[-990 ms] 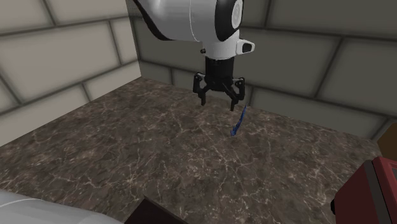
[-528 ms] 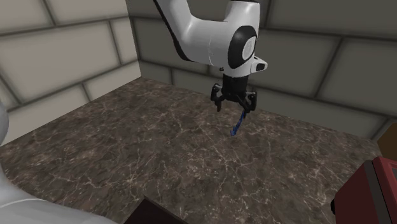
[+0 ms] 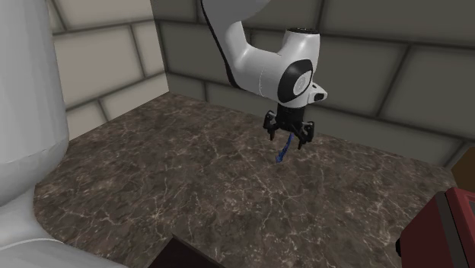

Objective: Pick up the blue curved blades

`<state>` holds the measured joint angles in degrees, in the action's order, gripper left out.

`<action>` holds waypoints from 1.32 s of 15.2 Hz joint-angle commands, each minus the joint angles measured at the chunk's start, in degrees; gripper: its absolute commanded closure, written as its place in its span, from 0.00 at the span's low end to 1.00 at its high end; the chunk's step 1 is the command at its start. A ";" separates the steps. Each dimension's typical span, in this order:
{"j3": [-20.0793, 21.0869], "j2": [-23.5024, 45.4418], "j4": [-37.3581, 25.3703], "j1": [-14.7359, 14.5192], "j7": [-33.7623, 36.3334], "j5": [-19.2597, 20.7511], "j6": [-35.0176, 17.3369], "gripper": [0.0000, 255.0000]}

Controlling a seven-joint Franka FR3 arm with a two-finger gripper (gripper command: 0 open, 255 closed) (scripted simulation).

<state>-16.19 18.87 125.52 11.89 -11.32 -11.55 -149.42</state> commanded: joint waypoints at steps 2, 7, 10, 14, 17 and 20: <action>0.71 1.99 0.01 0.65 -1.03 -1.27 -1.97 0.00; 1.16 3.15 -0.15 1.02 -1.54 -1.93 -2.94 1.00; 1.16 3.13 -0.12 0.99 -1.51 -1.92 -2.96 1.00; 1.16 3.13 -0.13 1.00 -1.52 -1.92 -2.94 1.00; 0.60 1.71 0.02 0.57 -0.92 -1.11 -1.71 1.00; -0.13 -0.21 0.02 0.04 -0.07 0.04 0.14 1.00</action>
<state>-16.07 19.38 125.42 12.13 -11.68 -11.92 -149.87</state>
